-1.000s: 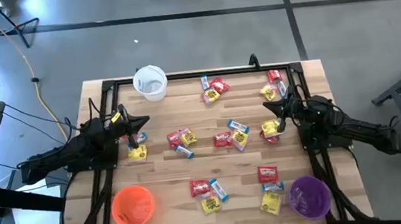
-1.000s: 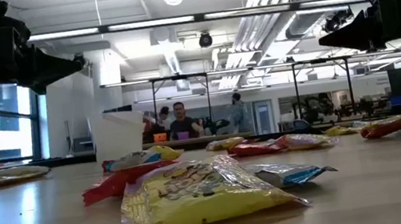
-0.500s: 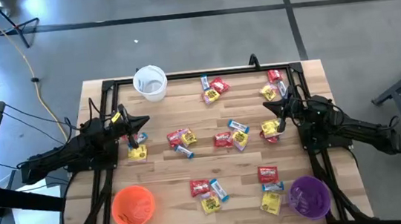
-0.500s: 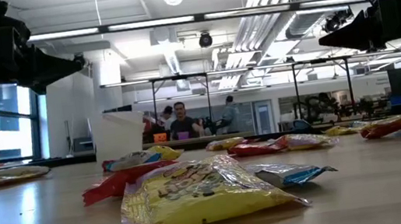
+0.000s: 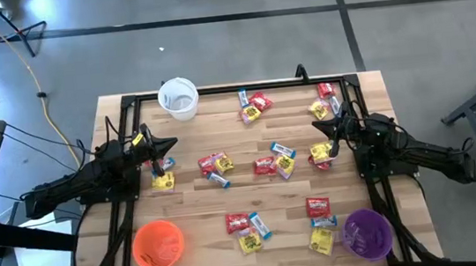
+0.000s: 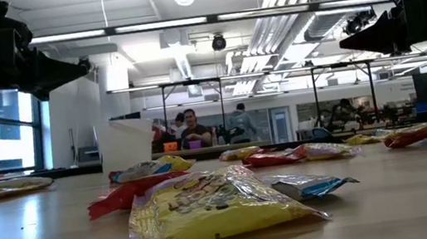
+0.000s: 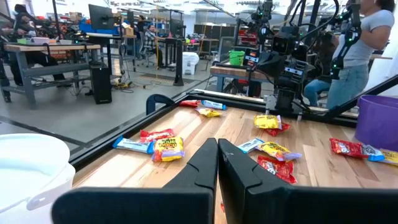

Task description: Sort candy

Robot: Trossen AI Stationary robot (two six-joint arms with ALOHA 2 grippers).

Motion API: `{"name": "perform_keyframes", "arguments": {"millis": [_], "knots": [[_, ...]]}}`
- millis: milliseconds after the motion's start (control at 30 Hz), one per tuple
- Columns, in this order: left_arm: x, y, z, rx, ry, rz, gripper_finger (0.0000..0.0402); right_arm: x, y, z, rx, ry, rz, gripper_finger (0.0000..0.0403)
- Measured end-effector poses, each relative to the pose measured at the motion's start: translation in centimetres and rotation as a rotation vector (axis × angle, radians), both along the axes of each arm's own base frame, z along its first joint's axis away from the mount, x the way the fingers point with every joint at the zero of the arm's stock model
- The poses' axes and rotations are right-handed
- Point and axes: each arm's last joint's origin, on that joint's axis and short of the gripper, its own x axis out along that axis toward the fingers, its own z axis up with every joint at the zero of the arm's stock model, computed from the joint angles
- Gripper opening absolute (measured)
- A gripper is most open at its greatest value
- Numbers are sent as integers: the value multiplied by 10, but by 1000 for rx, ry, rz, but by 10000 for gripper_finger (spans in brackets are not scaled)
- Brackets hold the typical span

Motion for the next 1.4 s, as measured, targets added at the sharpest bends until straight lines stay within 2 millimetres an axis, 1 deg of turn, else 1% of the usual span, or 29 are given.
{"name": "perform_keyframes", "arguments": {"millis": [333, 400, 533, 567, 700, 833, 900, 1100, 1267, 1333, 1400], "knots": [[0, 0, 0, 0, 0, 0, 0, 0, 0, 0, 1, -1, 0, 0], [0, 0, 0, 0, 0, 0, 0, 0, 0, 0, 32, -13, 1, 0], [0, 0, 0, 0, 0, 0, 0, 0, 0, 1, 191, -86, 18, 0], [0, 0, 0, 0, 0, 0, 0, 0, 0, 1, 205, -93, 13, 0], [0, 0, 0, 0, 0, 0, 0, -1, -1, 10, 175, -183, -18, 0], [0, 0, 0, 0, 0, 0, 0, -1, -1, 16, 215, -272, -10, 0], [0, 0, 0, 0, 0, 0, 0, 0, -2, 14, 227, -243, -31, 0], [0, 0, 0, 0, 0, 0, 0, 7, -13, -8, 275, -45, -323, 0], [0, 0, 0, 0, 0, 0, 0, 12, -23, -22, 386, 69, -449, 0], [0, 0, 0, 1, -3, 0, 0, 14, -29, -21, 417, 108, -491, 0], [0, 0, 1, 4, -12, 0, 0, 17, -35, -16, 426, 144, -532, 1]]}}
